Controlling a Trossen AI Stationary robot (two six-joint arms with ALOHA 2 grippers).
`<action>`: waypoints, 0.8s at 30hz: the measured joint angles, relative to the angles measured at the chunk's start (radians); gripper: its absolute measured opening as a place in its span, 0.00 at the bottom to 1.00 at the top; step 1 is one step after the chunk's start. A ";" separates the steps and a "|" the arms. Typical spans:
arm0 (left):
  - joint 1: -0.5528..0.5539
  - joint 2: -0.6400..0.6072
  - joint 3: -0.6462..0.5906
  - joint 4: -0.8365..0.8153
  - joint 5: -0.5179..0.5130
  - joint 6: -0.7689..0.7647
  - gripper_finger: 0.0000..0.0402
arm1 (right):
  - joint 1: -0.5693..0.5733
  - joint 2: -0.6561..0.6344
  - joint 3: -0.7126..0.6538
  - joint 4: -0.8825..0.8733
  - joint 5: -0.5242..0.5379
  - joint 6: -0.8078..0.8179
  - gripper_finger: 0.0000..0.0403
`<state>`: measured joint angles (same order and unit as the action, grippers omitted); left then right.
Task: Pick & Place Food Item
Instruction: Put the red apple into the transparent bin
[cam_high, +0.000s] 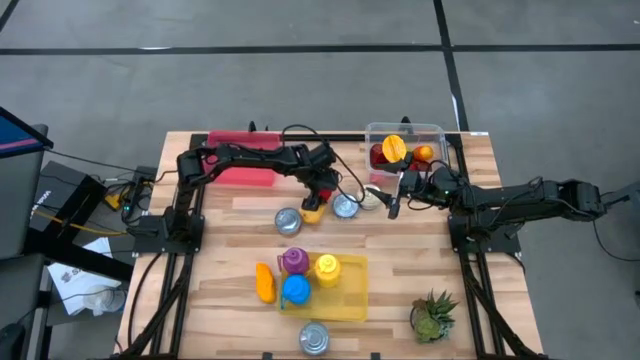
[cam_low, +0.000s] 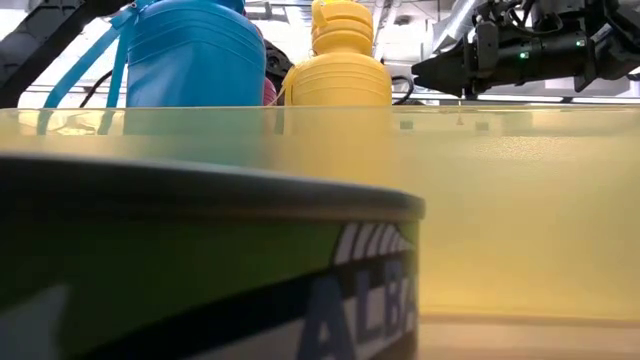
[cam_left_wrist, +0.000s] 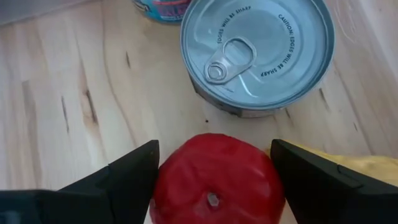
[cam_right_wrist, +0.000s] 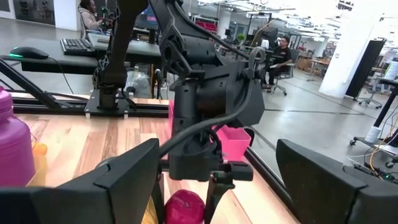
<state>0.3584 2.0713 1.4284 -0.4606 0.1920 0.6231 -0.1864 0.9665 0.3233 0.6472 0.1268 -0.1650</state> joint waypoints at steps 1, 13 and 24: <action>0.000 0.001 0.000 0.000 -0.001 0.000 0.74 | 0.000 0.000 0.000 0.000 0.000 0.000 0.78; -0.001 -0.015 -0.004 -0.024 -0.085 -0.020 0.59 | 0.000 0.000 0.000 -0.016 0.000 -0.003 0.78; 0.004 -0.100 -0.006 0.076 -0.151 -0.050 0.59 | 0.000 0.000 0.000 -0.014 0.000 -0.003 0.78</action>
<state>0.3628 1.9716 1.4223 -0.3850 0.0407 0.5731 -0.1860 0.9665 0.3233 0.6333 0.1271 -0.1681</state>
